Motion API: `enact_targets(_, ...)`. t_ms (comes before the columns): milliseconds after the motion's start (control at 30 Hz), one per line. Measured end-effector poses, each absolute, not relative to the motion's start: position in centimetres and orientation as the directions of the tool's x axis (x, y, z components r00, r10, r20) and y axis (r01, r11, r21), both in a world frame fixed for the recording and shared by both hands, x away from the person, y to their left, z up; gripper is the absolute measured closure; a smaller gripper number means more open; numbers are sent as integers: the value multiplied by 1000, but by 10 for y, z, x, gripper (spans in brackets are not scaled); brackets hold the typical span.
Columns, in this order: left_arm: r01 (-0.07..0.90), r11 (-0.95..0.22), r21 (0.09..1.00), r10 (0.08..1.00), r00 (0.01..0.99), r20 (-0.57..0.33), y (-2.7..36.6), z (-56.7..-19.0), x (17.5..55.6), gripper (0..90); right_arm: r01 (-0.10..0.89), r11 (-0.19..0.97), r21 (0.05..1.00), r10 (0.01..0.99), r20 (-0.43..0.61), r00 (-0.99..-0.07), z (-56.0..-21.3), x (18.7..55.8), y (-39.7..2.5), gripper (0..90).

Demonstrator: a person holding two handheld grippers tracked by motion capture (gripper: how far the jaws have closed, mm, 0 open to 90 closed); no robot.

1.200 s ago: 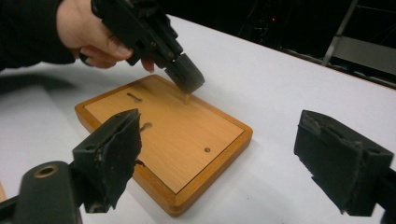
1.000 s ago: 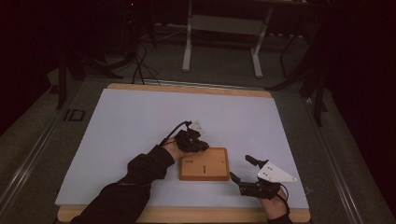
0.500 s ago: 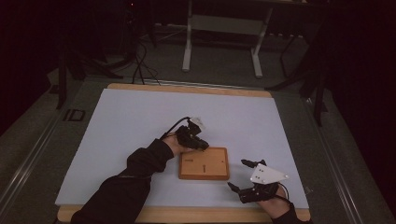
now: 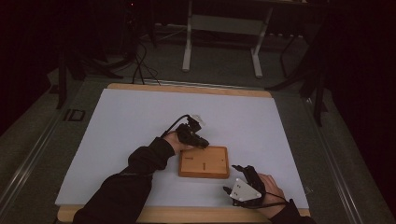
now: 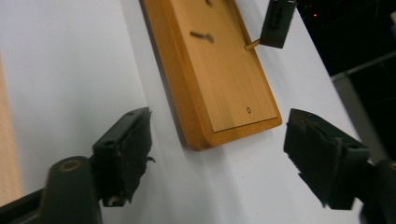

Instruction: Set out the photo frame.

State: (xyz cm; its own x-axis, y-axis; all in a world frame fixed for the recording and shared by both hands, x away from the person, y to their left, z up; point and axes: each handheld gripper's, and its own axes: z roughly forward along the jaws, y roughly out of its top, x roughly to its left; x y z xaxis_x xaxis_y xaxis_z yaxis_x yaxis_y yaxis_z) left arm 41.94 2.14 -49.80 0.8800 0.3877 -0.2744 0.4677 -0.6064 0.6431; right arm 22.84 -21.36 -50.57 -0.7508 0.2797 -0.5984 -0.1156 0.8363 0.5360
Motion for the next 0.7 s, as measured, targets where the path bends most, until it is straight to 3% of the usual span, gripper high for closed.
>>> enact_targets(333,497,-604,623,383,866,-320,22,-498,427,845,-224,920,322,112,-763,-637,-522,225,-202,381)
enact_targets(700,505,-599,622,382,862,-332,23,-499,429,845,-300,936,183,-3,-849,-529,-541,225,-194,485)
